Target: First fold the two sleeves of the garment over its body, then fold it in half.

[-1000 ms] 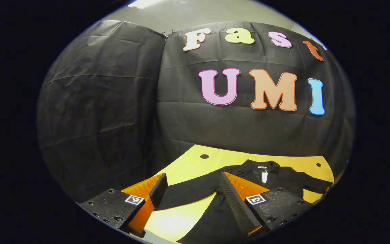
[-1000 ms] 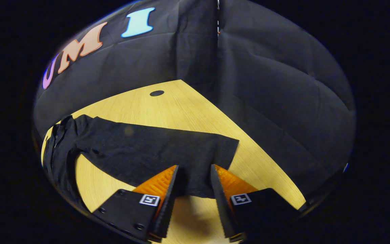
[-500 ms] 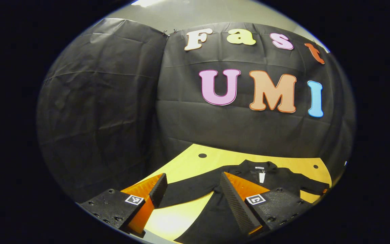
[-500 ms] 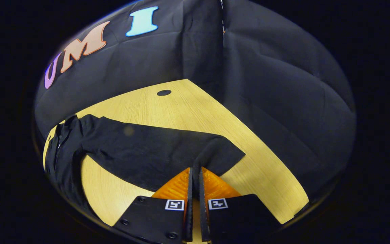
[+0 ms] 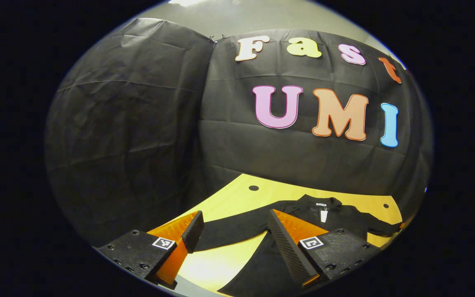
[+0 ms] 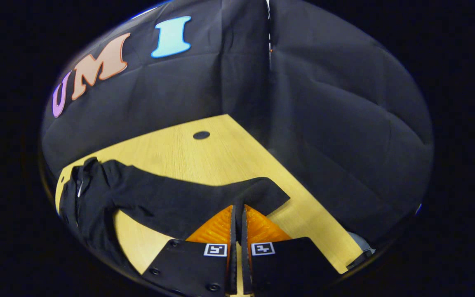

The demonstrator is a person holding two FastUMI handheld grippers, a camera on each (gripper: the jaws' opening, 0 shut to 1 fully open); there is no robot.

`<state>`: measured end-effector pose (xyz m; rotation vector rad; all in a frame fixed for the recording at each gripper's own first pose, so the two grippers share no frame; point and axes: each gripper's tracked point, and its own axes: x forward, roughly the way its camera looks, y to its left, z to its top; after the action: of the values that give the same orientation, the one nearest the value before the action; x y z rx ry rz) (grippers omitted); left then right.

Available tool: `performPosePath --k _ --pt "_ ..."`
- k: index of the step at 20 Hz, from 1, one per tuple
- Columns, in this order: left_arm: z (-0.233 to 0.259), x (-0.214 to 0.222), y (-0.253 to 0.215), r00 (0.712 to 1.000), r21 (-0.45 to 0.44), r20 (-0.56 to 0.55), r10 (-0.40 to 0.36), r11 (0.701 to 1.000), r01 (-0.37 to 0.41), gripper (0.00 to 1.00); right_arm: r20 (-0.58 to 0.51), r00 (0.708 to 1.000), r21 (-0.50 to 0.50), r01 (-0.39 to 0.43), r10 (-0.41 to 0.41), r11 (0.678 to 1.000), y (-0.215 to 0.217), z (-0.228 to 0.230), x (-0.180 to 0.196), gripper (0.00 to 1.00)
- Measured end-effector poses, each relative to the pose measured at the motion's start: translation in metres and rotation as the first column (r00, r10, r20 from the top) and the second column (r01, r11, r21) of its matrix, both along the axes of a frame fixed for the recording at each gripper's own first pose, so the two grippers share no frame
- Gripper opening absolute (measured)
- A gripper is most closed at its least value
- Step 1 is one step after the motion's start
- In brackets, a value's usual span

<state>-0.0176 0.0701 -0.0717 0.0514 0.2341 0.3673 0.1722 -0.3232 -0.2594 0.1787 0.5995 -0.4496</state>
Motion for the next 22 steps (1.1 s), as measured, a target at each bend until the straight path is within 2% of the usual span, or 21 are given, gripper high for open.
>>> performPosePath --k 2,6,9,12,17,22 --pt "-0.002 -0.004 0.007 1.0 -0.012 0.005 0.008 1.0 -0.008 0.93 0.049 0.999 -0.021 -0.013 0.014 1.0 0.008 0.03 0.009 0.07" --pt "-0.007 -0.012 0.018 1.0 -0.015 0.007 0.023 1.0 -0.023 0.93 0.149 0.983 -0.117 -0.093 0.11 0.989 0.037 0.095 0.033 0.07" --pt "-0.007 -0.017 0.022 0.999 -0.027 0.024 0.035 0.999 -0.035 0.93 0.218 0.959 -0.157 -0.149 0.182 0.976 0.073 0.136 0.055 0.07" --pt "-0.011 -0.019 0.025 0.998 -0.032 0.031 0.058 0.998 -0.057 0.94 0.248 0.935 -0.194 -0.21 0.255 0.958 0.116 0.156 0.074 0.07" --pt "-0.014 -0.023 0.02 0.996 -0.035 0.042 0.073 0.997 -0.072 0.93 0.295 0.856 -0.226 -0.369 0.425 0.901 0.213 0.186 0.113 0.07" --pt "-0.016 -0.02 0.018 0.998 -0.063 0.031 0.061 0.996 -0.059 0.94 0.293 0.757 -0.268 -0.522 0.584 0.81 0.328 0.198 0.138 0.07"
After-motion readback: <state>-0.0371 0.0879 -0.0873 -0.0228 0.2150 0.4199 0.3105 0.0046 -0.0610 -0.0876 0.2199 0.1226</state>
